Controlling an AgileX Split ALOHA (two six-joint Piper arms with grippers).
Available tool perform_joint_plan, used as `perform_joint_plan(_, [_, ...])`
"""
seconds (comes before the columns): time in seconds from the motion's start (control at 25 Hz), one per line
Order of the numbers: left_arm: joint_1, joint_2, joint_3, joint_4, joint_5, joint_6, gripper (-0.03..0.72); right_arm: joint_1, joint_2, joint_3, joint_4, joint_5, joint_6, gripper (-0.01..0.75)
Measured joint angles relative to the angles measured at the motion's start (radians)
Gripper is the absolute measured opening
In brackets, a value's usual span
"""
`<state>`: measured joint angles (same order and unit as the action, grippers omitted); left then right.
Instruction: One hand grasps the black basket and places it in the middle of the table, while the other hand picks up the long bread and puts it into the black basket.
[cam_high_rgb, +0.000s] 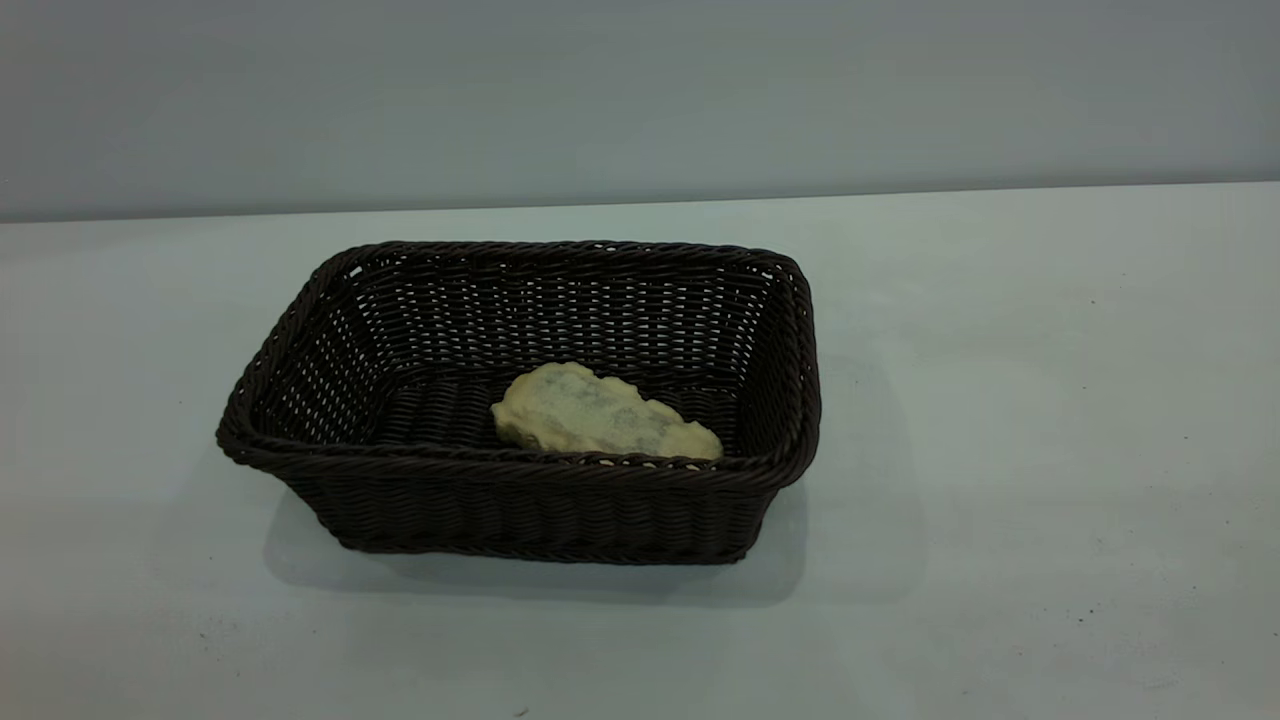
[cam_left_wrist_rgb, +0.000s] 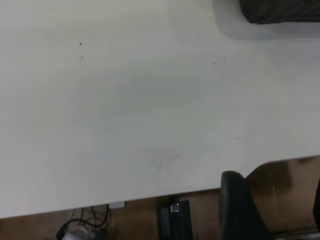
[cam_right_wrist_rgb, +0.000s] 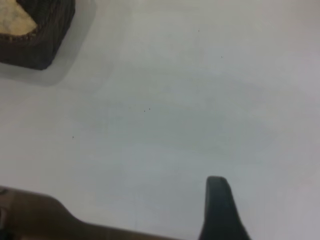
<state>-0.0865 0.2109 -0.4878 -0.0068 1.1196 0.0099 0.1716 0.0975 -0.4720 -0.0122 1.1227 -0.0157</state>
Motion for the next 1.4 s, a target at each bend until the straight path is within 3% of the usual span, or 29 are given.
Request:
perform_joint_plan(0.44, [0.007,-0.034,0.000,0.000,0.000,-0.002,0.436,-0.006,-0.003,0.000,0.000,0.000,0.000,0.464])
perform_joint_plan(0.64, [0.062,-0.117,0.000,0.000,0.005,-0.003,0.436,-0.085,-0.008,0.000,0.003,0.000,0.000,0.464])
perform_joint_plan(0.84, [0.065,-0.184,0.000,0.001,0.009,-0.003,0.436,-0.142,-0.008,0.000,0.004,0.000,0.000,0.464])
perform_joint_plan(1.4, [0.065,-0.230,0.000,0.001,0.015,-0.003,0.436,-0.150,-0.008,0.000,0.004,0.000,0.000,0.464])
